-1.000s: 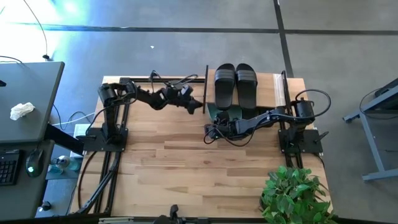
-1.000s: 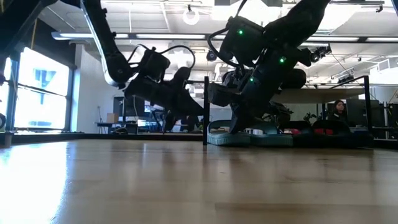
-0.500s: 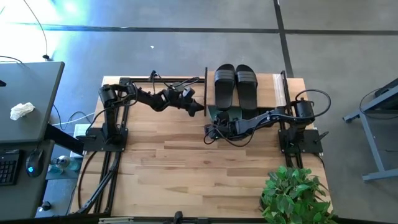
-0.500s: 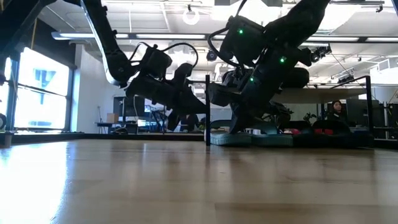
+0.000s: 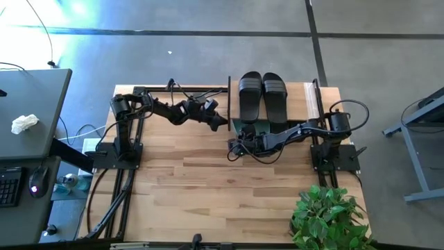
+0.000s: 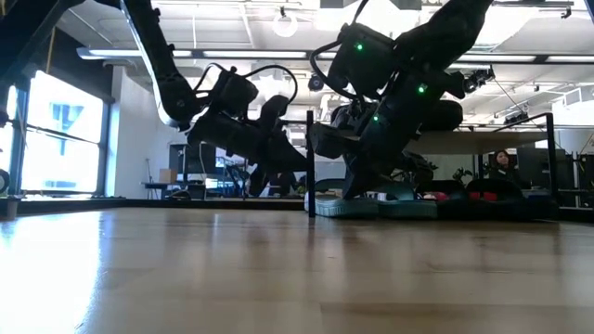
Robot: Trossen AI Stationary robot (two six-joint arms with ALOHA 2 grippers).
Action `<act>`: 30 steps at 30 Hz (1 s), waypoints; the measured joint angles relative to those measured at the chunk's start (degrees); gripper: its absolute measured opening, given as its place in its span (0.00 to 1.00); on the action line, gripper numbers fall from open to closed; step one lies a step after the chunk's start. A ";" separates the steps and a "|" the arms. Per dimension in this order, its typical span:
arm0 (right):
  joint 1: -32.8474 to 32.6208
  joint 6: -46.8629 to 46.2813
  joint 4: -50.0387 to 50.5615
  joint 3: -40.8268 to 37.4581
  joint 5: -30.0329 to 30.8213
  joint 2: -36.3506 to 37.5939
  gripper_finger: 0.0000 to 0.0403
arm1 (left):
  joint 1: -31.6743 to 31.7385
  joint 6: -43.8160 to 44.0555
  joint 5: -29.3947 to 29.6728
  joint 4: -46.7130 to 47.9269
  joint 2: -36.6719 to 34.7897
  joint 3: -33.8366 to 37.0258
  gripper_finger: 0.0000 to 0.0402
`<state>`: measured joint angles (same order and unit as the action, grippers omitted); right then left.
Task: Pick and place slides into the shelf
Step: Put the green slipper under the shelf, then return to Home Position
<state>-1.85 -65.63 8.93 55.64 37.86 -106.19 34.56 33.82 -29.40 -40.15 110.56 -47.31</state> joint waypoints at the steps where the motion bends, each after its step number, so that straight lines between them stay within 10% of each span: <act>1: -0.02 0.00 0.02 0.00 -0.02 0.00 0.00 | 0.27 0.00 0.23 0.04 0.00 0.00 0.00; 14: -0.04 -1.86 0.38 0.00 0.41 0.00 0.00 | 6.49 2.58 -1.53 3.17 -0.24 0.02 0.00; 30: -4.57 1.54 5.32 0.02 -15.40 -0.04 0.00 | 6.69 2.47 -3.66 3.86 -0.26 0.02 0.00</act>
<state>-6.42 -64.09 14.25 55.66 22.46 -106.24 41.25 36.29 -33.06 -36.29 110.30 -47.29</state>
